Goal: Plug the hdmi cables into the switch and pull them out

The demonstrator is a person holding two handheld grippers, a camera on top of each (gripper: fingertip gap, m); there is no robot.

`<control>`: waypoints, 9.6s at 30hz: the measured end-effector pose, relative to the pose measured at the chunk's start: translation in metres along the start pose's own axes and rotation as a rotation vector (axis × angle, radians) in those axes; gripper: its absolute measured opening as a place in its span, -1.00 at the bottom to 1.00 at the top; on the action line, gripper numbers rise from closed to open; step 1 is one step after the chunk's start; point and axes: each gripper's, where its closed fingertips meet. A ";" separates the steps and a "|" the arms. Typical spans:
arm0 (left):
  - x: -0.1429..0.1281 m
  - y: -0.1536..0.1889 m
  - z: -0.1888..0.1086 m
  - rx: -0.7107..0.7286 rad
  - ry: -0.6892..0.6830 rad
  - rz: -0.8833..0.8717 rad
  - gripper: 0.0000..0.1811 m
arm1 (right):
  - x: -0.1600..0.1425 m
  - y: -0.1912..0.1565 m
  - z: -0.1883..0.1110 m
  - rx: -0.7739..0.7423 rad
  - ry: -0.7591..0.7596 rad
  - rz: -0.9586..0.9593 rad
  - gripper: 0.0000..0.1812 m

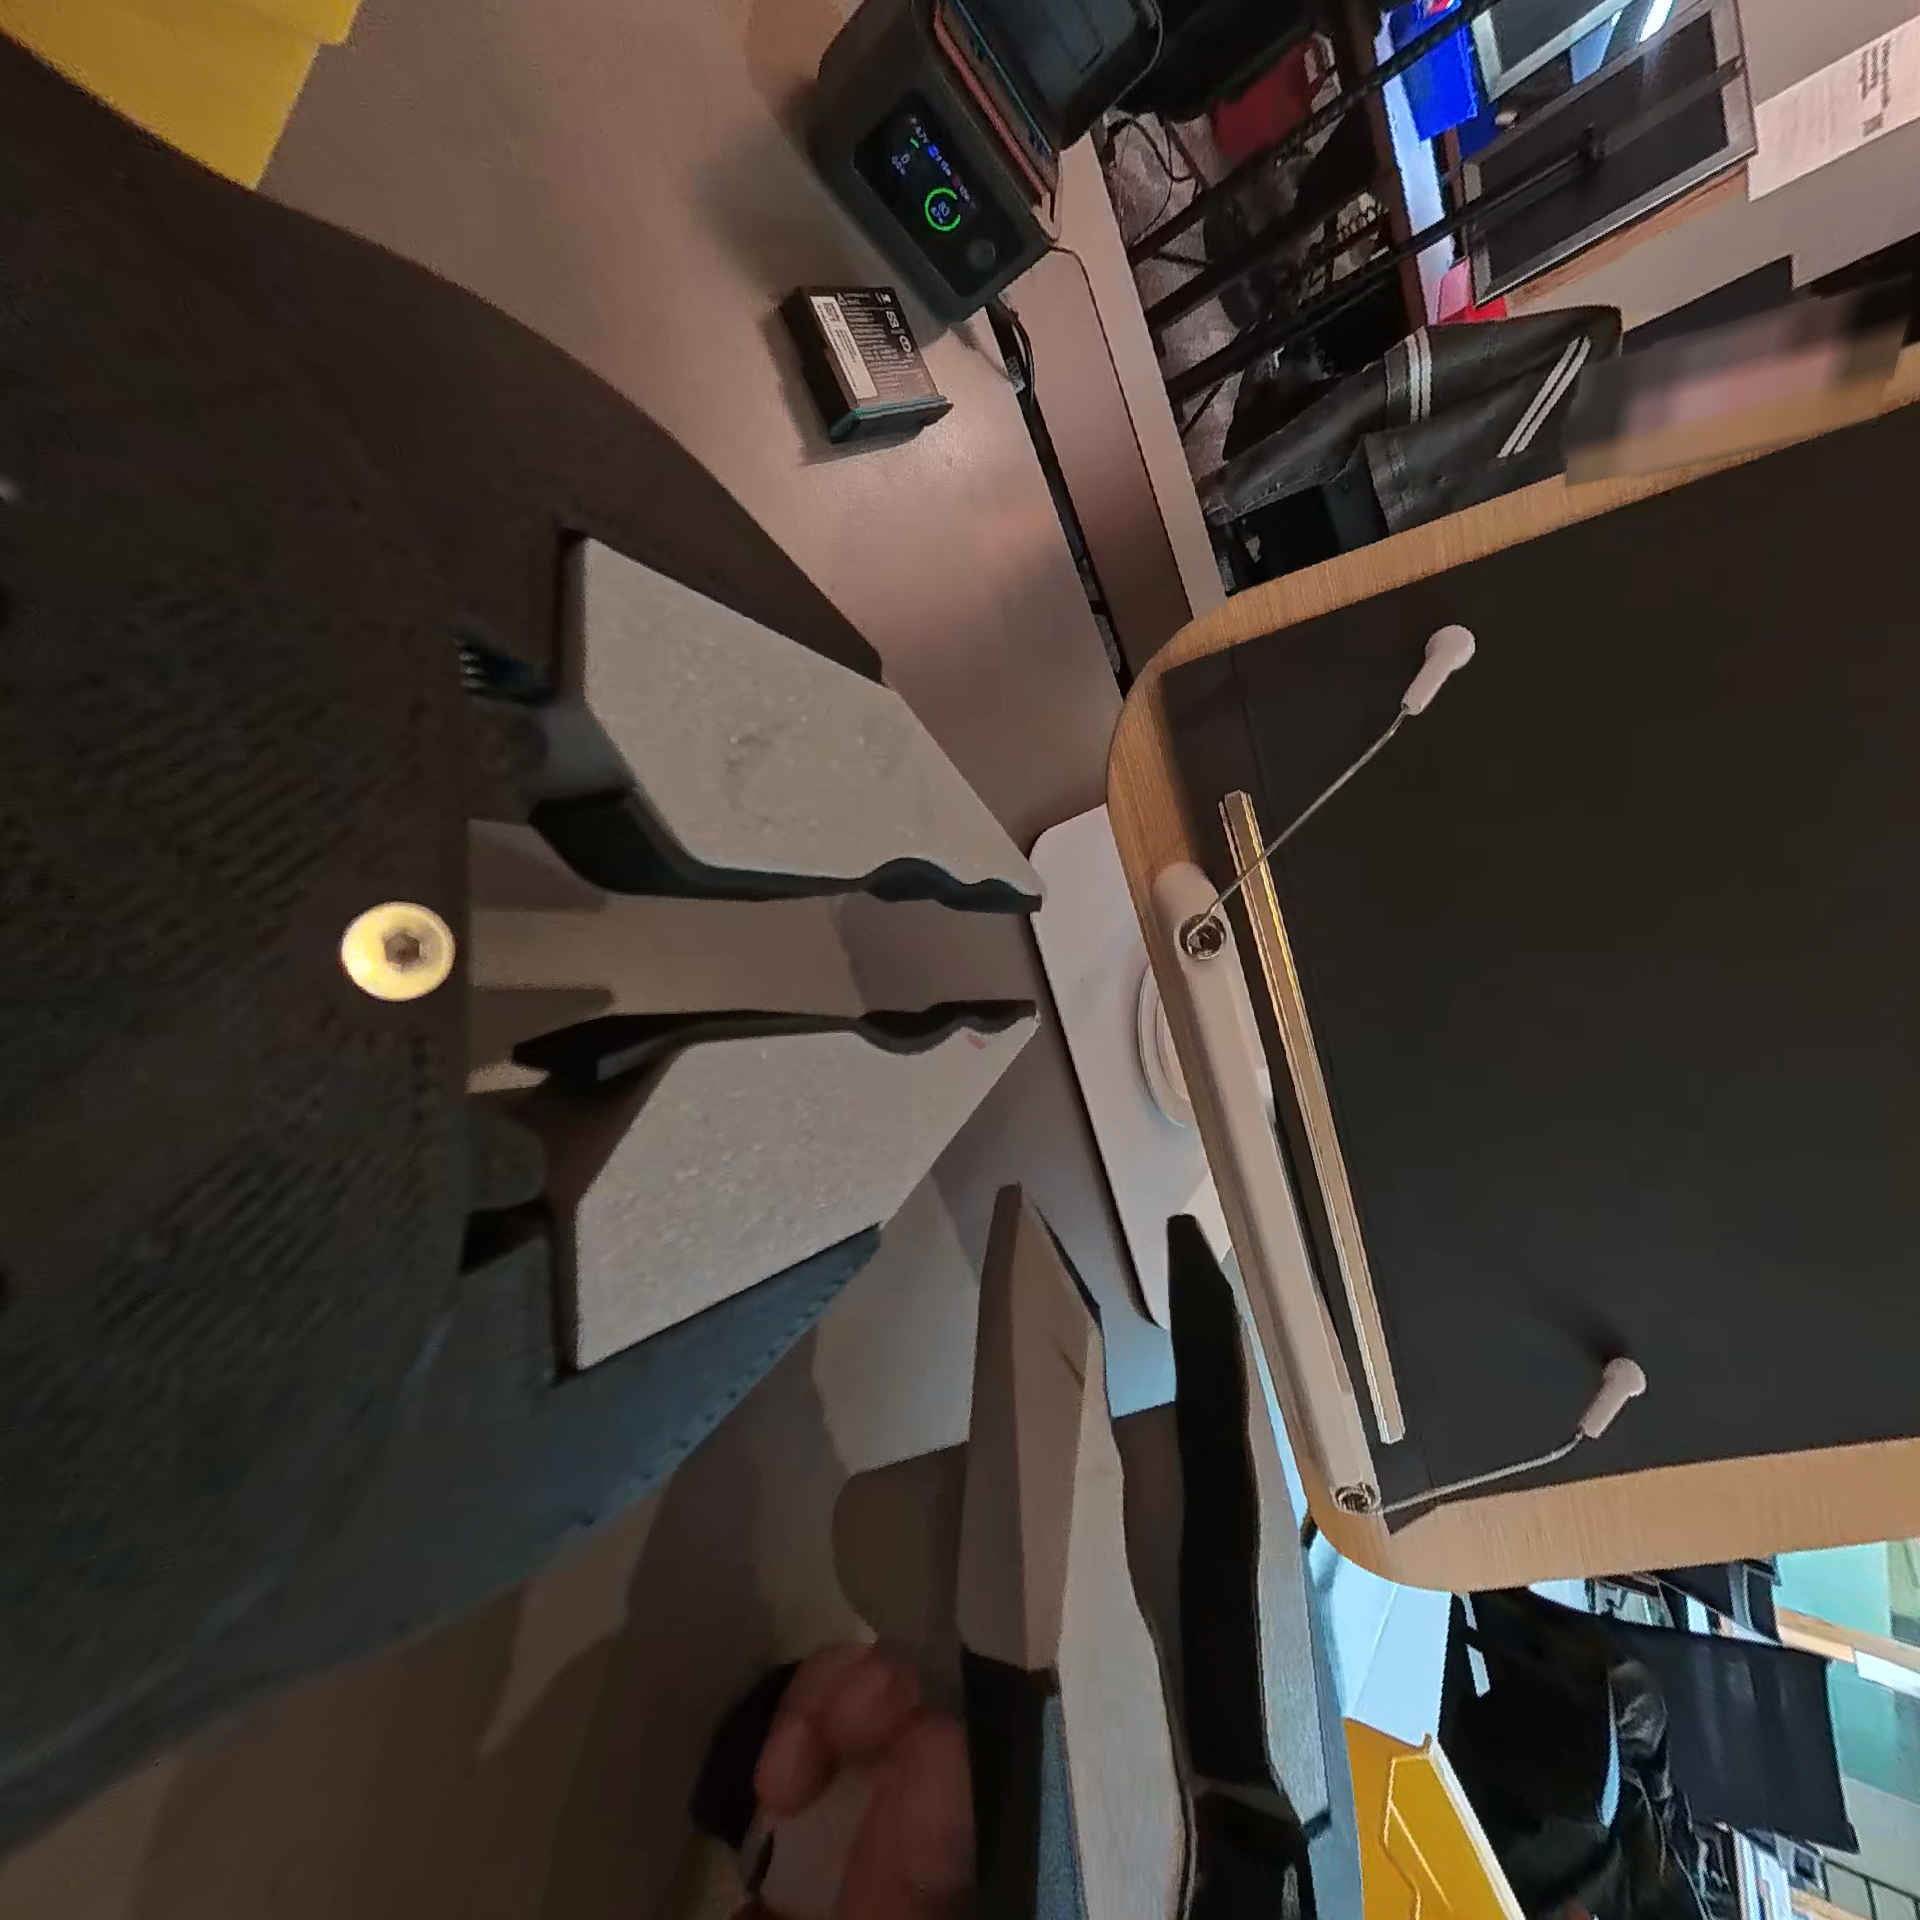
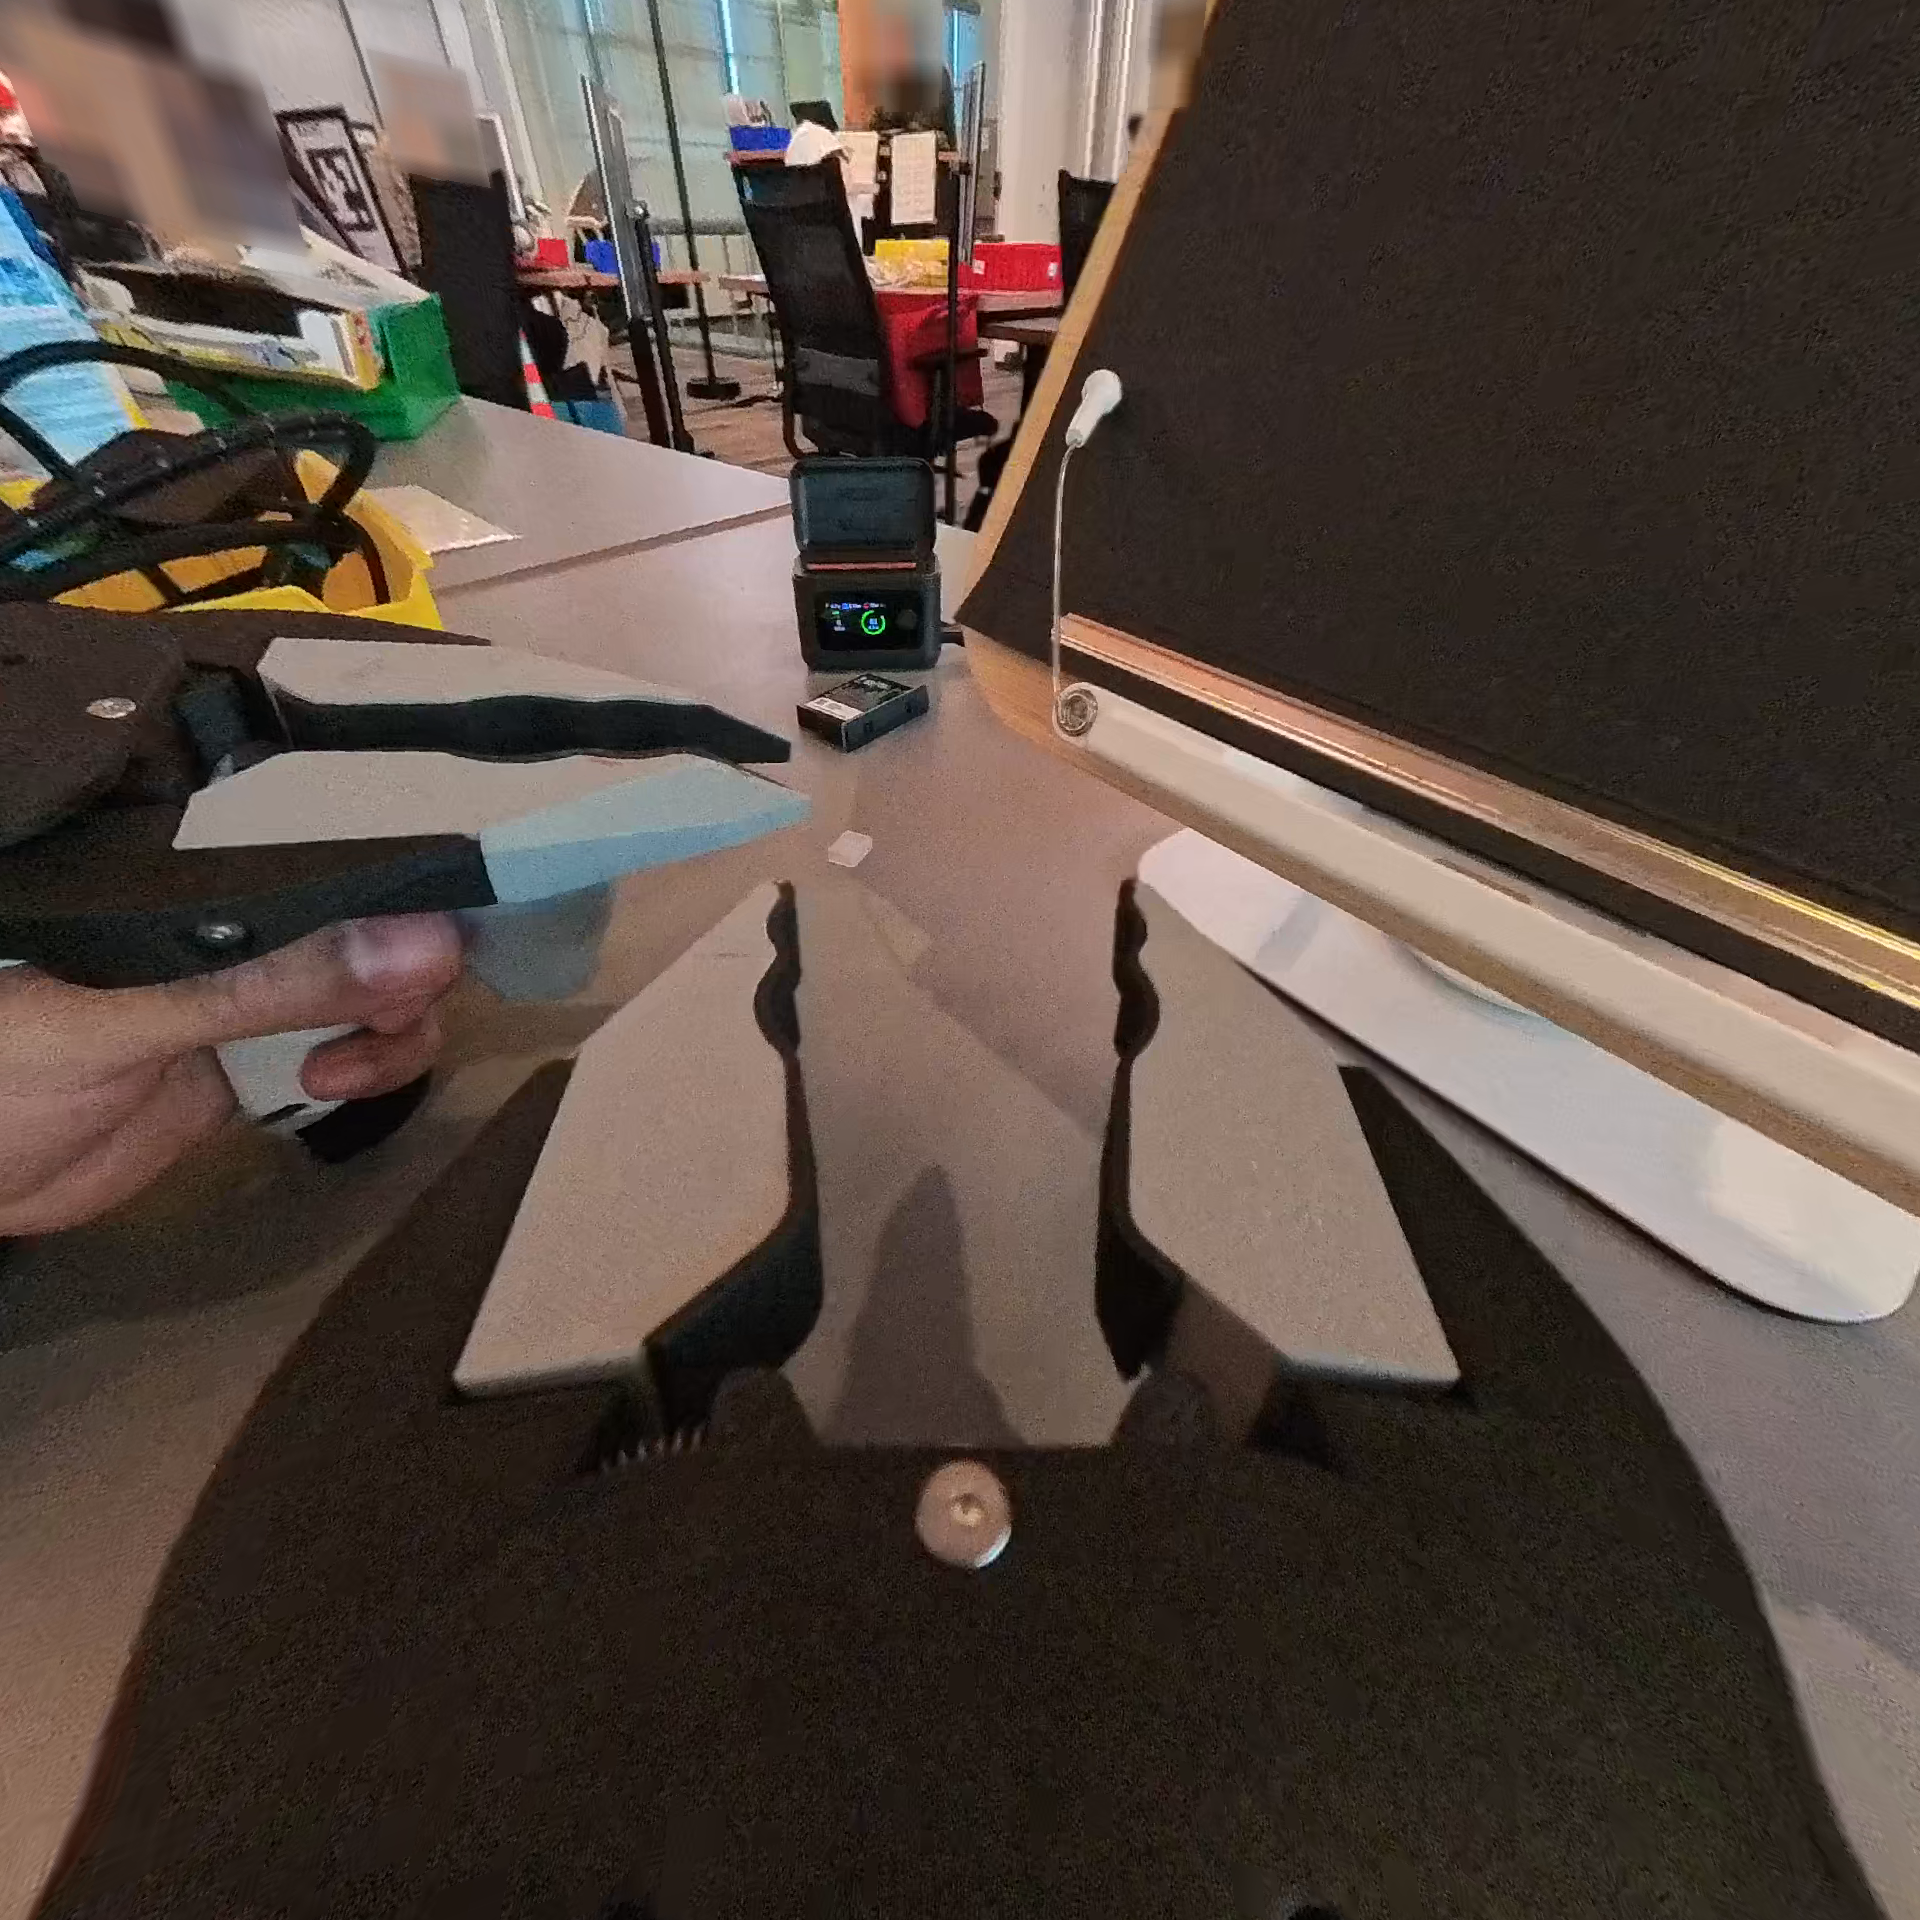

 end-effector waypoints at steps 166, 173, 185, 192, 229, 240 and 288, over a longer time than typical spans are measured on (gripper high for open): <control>-0.075 -0.240 -0.162 0.184 -1.064 0.361 -1.00 | -0.021 -0.030 0.016 0.268 -0.164 0.044 -0.56; -0.087 -0.244 -0.153 0.247 -1.115 0.467 -1.00 | -0.022 -0.031 0.017 0.277 -0.173 0.045 -0.57; -0.067 -0.248 -0.168 0.296 -1.237 0.714 -0.57 | -0.021 -0.030 0.016 0.285 -0.169 0.057 -0.57; -0.062 -0.268 -0.198 0.373 -1.296 0.816 -0.32 | -0.021 -0.030 0.016 0.287 -0.170 0.056 -0.57; -0.109 -0.285 -0.196 0.082 -1.288 0.699 -0.27 | -0.026 -0.034 0.020 0.295 -0.209 0.040 -0.60; 0.059 -0.295 -0.236 0.796 -0.915 1.196 -0.28 | -0.026 -0.036 0.019 0.295 -0.205 0.028 -0.61; -0.073 0.031 -0.027 0.174 -0.248 0.803 -0.74 | -0.025 -0.095 -0.023 0.672 -0.115 -0.247 -0.74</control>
Point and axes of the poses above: each gripper's, where its closed fingertips meet, z out along the fingers, x out of its top, y = z × x across the jaws, and after that the axes turned 12 degrees about -y, right-handed
